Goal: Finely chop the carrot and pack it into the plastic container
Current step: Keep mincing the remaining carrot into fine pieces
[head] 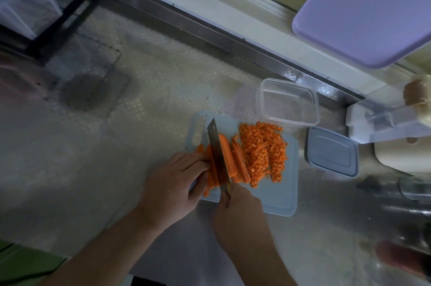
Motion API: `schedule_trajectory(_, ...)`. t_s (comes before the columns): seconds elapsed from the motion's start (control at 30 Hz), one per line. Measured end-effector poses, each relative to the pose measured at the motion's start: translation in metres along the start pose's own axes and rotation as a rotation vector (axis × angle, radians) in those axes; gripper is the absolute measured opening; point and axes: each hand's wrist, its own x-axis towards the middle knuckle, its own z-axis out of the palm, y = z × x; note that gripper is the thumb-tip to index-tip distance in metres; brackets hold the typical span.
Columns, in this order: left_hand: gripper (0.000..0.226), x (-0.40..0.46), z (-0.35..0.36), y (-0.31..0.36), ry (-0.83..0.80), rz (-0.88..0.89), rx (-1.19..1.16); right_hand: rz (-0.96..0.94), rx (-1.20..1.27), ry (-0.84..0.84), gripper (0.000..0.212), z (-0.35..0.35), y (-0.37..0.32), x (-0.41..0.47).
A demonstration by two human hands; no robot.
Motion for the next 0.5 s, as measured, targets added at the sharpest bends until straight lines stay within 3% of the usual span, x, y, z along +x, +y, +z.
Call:
schedule_trajectory(0.13, 0.015, 0.001, 0.001, 0.001, 0.006, -0.023, -0.010, 0.006, 0.037, -0.016, 0.032, -0.002, -0.005, 0.005)
schedule_trajectory(0.37, 0.021, 0.000, -0.003, 0.000, 0.023, -0.074, -0.069, -0.085, 0.200, 0.152, 0.032, 0.003, 0.010, 0.000)
schedule_trajectory(0.5, 0.014, -0.001, -0.004, 0.002, 0.056, -0.080, -0.102, -0.124, 0.189, 0.145, 0.033, -0.005, 0.012, -0.007)
